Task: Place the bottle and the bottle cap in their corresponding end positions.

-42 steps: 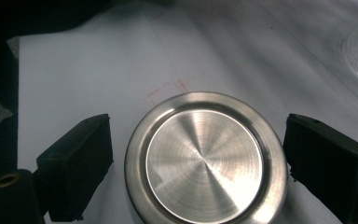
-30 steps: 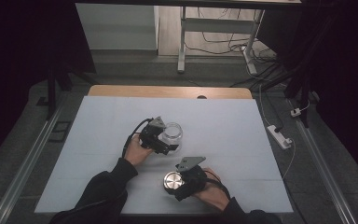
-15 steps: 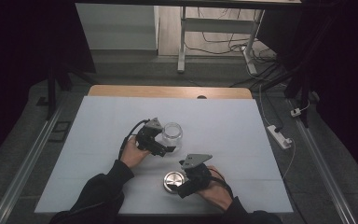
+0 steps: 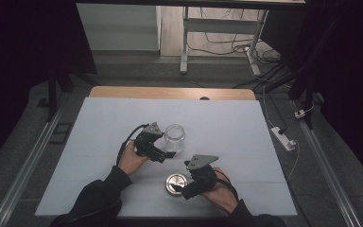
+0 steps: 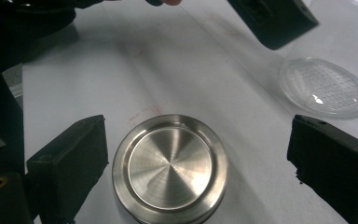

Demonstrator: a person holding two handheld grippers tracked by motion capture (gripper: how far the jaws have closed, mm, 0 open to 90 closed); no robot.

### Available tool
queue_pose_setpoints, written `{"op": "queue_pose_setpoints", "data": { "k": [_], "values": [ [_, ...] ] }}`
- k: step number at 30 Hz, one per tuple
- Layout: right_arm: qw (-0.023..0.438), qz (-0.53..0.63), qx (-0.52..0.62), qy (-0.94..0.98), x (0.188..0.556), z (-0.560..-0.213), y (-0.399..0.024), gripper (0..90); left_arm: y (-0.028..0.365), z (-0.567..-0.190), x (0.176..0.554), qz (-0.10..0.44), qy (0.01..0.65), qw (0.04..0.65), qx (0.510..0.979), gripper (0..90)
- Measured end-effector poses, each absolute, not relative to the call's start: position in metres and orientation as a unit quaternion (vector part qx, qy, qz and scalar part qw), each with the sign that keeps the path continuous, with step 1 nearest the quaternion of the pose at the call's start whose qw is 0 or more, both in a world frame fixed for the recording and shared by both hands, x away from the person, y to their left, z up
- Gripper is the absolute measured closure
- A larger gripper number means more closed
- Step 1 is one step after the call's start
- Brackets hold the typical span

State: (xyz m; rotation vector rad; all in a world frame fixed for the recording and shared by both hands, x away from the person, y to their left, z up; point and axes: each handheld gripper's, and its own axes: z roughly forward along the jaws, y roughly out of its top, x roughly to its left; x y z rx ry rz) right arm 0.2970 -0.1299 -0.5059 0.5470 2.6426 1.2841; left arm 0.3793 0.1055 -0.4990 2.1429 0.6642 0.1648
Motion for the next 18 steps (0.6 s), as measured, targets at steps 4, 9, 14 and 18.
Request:
{"op": "queue_pose_setpoints", "data": {
  "k": [4, 9, 14, 18],
  "values": [
    [0.078, 0.433, 0.189, 0.878, 0.298, -0.504, -0.133, 4.3, 0.108, -0.498, 0.375, 0.065, 0.27, 0.434, 0.857, 1.6],
    [0.078, 0.437, 0.194, 0.875, 0.298, -0.502, -0.137, 4.0, 0.112, -0.499, 0.37, 0.055, 0.273, 0.436, 0.856, 1.7],
    [0.072, 0.438, 0.2, 0.873, 0.299, -0.5, -0.14, 3.1, 0.113, -0.497, 0.362, 0.048, 0.268, 0.441, 0.855, 1.4],
    [0.067, 0.44, 0.205, 0.872, 0.3, -0.499, -0.143, 2.8, 0.115, -0.495, 0.354, 0.047, 0.264, 0.443, 0.855, 1.4]
  ]
}}
